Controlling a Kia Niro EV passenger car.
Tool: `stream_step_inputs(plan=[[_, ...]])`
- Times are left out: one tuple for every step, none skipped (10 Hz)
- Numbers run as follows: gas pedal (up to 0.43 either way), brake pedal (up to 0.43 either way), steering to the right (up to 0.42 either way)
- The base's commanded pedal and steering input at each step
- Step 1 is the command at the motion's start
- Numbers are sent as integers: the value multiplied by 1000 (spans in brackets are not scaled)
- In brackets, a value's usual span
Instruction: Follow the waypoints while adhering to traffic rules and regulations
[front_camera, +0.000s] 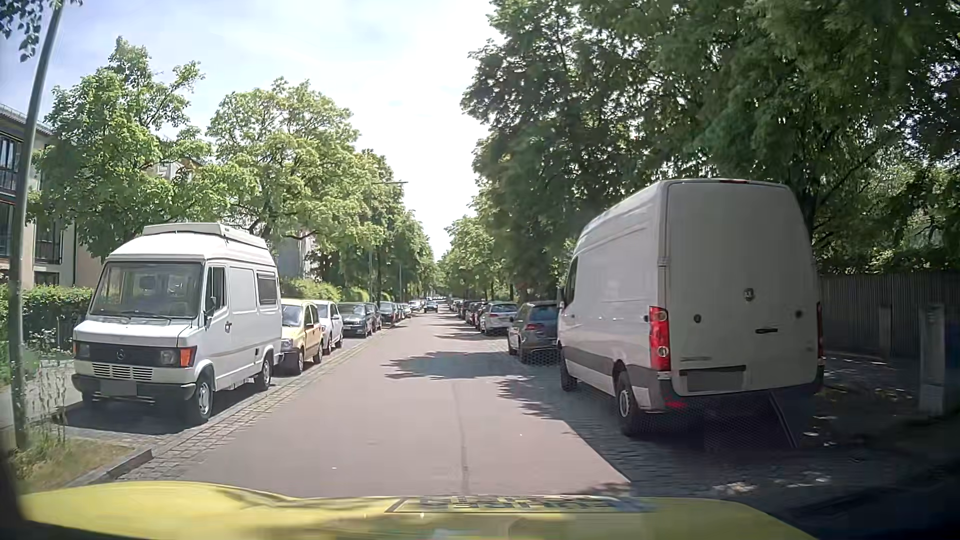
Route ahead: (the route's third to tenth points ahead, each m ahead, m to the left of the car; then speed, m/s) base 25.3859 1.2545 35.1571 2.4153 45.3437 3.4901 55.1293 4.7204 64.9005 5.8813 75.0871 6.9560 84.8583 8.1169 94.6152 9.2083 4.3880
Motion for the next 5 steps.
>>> stream_step_inputs(plan=[[110,0,-138],[110,0,-123],[110,0,-110],[110,0,-85],[110,0,-55]])
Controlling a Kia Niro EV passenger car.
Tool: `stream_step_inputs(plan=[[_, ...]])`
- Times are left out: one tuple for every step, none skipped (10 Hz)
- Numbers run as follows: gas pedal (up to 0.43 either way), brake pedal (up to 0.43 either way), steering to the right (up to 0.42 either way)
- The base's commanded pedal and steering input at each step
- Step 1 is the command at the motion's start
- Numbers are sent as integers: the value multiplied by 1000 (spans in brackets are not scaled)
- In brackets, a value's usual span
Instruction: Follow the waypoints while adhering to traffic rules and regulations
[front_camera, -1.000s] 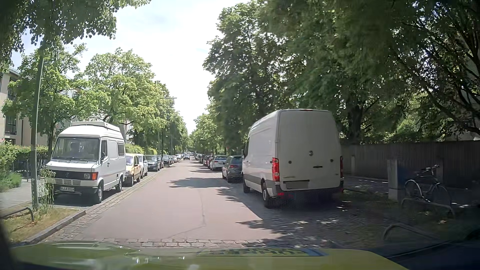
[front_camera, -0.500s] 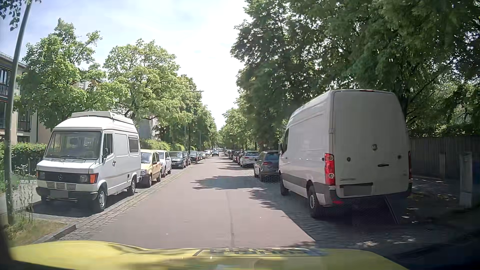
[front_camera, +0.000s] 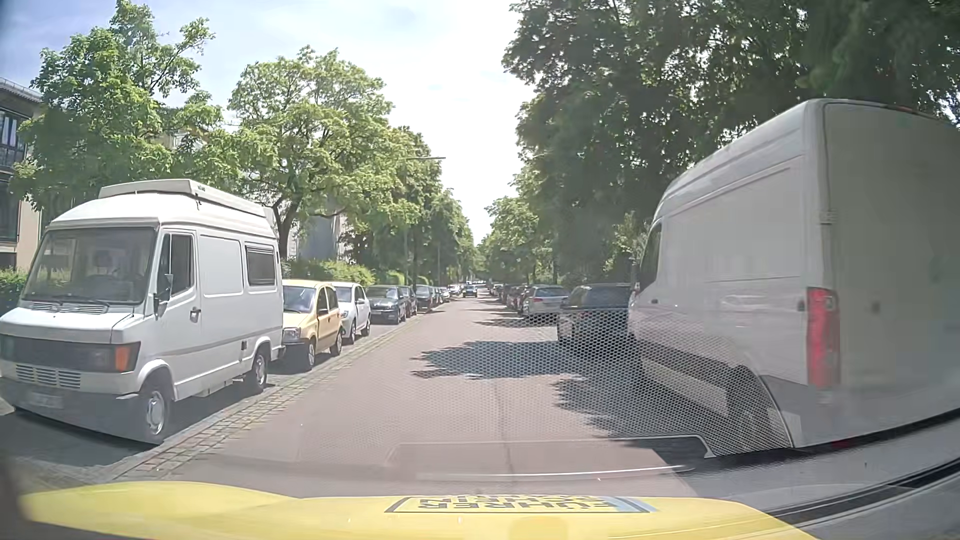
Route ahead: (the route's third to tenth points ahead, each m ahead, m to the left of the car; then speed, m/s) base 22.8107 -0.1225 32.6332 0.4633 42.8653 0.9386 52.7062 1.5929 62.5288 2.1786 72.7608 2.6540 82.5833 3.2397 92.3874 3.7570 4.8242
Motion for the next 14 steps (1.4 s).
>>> stream_step_inputs(plan=[[110,0,-44],[110,0,-28],[110,0,-15],[110,0,-3],[110,0,8],[110,0,9],[110,0,7],[110,0,7],[110,0,7],[118,0,6],[150,0,1],[169,0,-10],[169,0,-19],[169,0,-21]])
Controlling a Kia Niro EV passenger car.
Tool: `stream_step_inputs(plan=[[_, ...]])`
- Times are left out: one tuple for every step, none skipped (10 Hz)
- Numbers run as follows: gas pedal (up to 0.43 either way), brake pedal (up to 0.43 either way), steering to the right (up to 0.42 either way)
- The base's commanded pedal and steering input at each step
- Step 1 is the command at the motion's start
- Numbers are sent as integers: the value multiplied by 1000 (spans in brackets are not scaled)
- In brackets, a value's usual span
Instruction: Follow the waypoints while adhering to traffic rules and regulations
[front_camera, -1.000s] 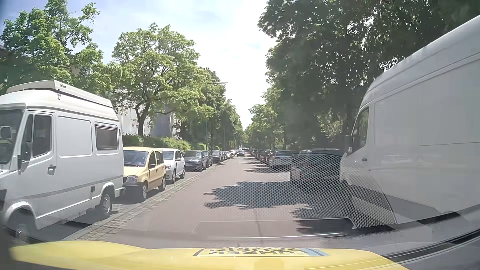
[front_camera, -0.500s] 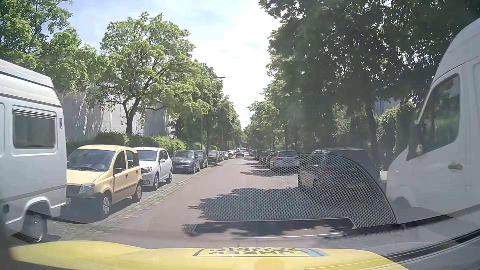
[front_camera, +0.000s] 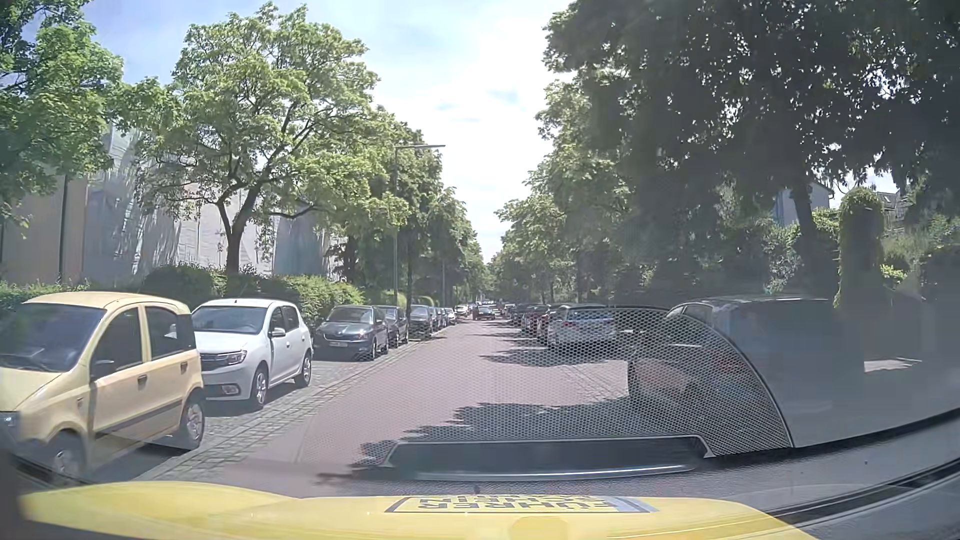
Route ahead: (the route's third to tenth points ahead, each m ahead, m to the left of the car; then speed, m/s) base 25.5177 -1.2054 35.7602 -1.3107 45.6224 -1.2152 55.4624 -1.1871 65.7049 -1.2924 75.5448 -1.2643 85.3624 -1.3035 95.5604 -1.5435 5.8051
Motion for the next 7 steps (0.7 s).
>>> stream_step_inputs(plan=[[177,0,-21],[177,0,-21],[177,0,-21],[177,0,-21],[177,0,-17],[177,0,-13],[177,0,-9]])
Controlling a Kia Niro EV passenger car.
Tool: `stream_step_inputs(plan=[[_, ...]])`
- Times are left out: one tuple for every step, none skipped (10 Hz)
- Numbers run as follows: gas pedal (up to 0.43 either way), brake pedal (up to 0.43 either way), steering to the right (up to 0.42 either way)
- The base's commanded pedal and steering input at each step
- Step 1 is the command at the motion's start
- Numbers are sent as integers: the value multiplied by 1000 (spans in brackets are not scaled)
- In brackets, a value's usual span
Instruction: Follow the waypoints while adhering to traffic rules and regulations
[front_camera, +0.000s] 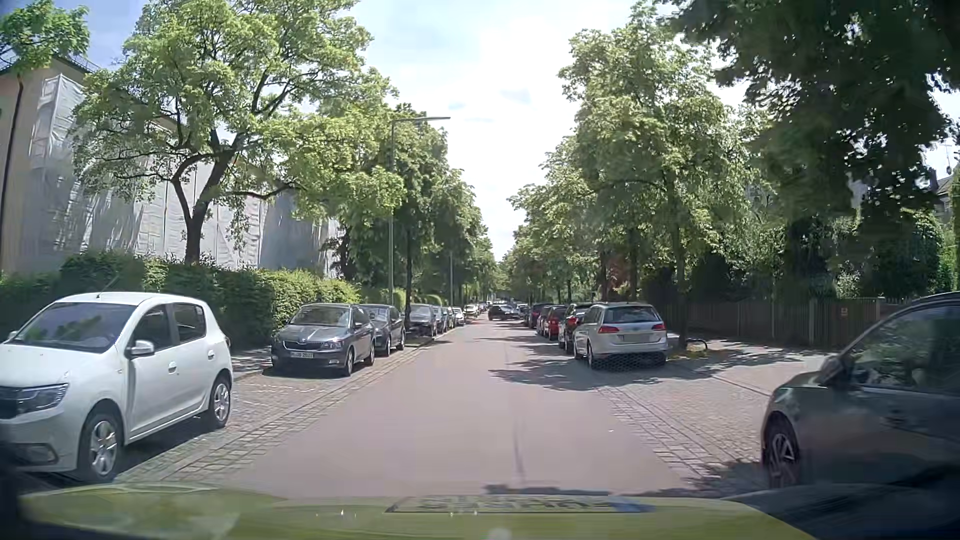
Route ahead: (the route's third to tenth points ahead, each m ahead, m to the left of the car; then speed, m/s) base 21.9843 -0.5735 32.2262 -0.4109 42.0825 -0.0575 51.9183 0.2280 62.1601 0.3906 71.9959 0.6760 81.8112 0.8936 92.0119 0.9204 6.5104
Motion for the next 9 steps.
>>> stream_step_inputs(plan=[[177,0,-6],[177,0,-4],[177,0,-4],[169,0,-1],[169,0,-1],[169,0,0],[150,0,2],[130,0,2],[130,0,1]])
